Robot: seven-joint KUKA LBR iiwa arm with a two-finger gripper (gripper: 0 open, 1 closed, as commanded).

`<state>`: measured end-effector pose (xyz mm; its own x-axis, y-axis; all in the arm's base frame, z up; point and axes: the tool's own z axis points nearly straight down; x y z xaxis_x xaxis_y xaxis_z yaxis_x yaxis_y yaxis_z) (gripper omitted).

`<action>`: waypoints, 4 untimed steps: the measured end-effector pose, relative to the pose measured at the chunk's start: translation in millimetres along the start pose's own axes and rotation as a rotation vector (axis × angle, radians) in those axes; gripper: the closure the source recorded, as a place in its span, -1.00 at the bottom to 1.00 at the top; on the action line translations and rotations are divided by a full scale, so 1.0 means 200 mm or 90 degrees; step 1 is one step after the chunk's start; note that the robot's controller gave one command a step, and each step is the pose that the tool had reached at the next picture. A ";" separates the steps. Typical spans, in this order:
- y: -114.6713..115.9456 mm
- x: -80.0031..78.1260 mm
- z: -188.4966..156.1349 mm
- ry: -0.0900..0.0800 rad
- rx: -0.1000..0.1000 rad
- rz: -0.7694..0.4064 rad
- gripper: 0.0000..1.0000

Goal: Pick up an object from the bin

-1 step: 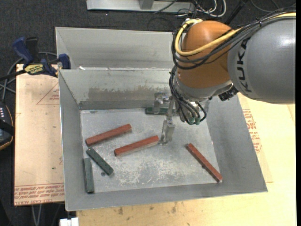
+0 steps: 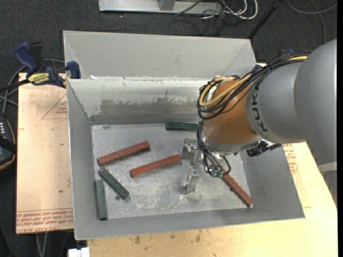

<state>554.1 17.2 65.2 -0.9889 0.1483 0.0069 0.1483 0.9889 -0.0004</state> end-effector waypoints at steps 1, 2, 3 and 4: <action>0.54 -0.10 -0.03 -0.008 -0.002 -0.165 -1.00; 0.24 0.15 -0.02 -0.001 0.001 -0.160 -1.00; 0.25 0.14 -0.02 -0.005 -0.001 -0.162 1.00; 0.25 0.14 -0.02 -0.005 -0.001 -0.162 -1.00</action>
Offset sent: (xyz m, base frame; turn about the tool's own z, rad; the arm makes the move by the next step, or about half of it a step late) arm 0.0345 0.1003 0.0050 -0.2550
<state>534.8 71.5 69.9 -0.9944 -0.1059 -0.0006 -0.1059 0.9944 0.0014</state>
